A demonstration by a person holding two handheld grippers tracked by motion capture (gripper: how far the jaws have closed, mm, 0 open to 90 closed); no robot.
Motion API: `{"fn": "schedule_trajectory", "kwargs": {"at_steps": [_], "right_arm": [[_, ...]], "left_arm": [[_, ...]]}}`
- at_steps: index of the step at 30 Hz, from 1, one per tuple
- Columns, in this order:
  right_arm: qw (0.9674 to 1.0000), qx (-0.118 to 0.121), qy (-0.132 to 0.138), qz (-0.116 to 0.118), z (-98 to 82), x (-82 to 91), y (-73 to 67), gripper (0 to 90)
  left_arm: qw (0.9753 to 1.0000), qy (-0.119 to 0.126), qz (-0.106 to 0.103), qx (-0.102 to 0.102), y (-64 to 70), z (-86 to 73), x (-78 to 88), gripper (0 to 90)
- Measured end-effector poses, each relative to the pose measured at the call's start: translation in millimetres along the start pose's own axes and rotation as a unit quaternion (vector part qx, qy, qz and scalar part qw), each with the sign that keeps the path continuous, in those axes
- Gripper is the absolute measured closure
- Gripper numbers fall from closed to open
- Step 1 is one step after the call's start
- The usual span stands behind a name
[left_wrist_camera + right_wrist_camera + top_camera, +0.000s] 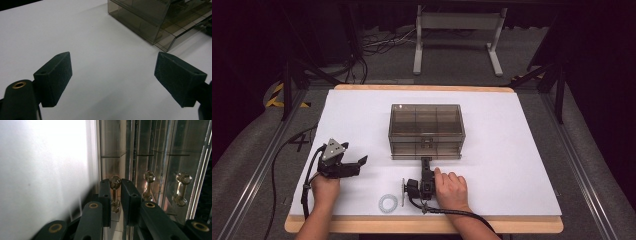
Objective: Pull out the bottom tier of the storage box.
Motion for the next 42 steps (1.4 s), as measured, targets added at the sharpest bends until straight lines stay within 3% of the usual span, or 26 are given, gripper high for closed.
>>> {"fn": "schedule_trajectory", "kwargs": {"at_steps": [11, 16, 20, 23, 24, 30, 31, 33, 37, 38, 42], "right_arm": [[0.9993, -0.018, 0.019, 0.027, -4.5, 6.3, 4.2, 73.1], [0.9983, -0.024, 0.042, 0.032, -7.3, 12.2, 9.2, 71.4], [0.9962, -0.038, 0.060, 0.050, -11.2, 14.7, 14.4, 71.5], [0.9953, -0.048, 0.067, 0.052, -12.9, 16.4, 17.6, 71.1], [0.9933, -0.057, 0.083, 0.056, -14.7, 17.7, 21.9, 69.9], [0.9893, -0.077, 0.109, 0.058, -22.3, 18.9, 28.3, 68.7], [0.9857, -0.092, 0.124, 0.066, -26.6, 20.2, 31.1, 67.1], [0.9840, -0.099, 0.132, 0.069, -28.3, 20.9, 32.2, 66.1], [0.9727, -0.131, 0.172, 0.086, -35.3, 24.0, 34.8, 64.1], [0.9727, -0.131, 0.172, 0.086, -35.3, 24.0, 34.8, 64.1], [0.9598, -0.171, 0.198, 0.102, -41.6, 25.5, 35.5, 62.9]], "left_arm": [[1.0000, -0.004, 0.002, 0.002, -2.6, -0.8, -2.7, 15.6], [1.0000, -0.002, 0.003, 0.003, -2.9, -0.2, -3.4, 15.6], [1.0000, -0.001, 0.001, 0.004, -3.1, -0.1, -4.9, 15.6], [1.0000, -0.002, 0.003, 0.003, -4.0, 0.0, -5.2, 15.6], [1.0000, 0.000, 0.004, 0.004, -4.4, 0.0, -5.1, 15.6], [1.0000, 0.000, 0.004, 0.004, -4.7, 0.1, -5.1, 15.7], [1.0000, 0.000, 0.004, 0.003, -4.7, 0.1, -5.3, 15.6], [1.0000, -0.001, 0.005, 0.003, -4.5, 0.0, -5.6, 15.6], [1.0000, -0.002, 0.005, 0.002, -4.1, 0.1, -5.5, 15.6], [1.0000, -0.002, 0.005, 0.002, -4.0, 0.1, -5.6, 15.6], [1.0000, -0.002, 0.005, 0.003, -3.9, 0.1, -6.0, 15.6]]}}
Point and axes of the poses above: each handheld gripper's, and its own axes: x roughly backward along the jaws, z roughly out of its top, y roughly to its right, the point moved 3 cm from there along -x, roughly forward along the jaws, and after that the axes turned 8 degrees about -z, right-handed, at the moved point
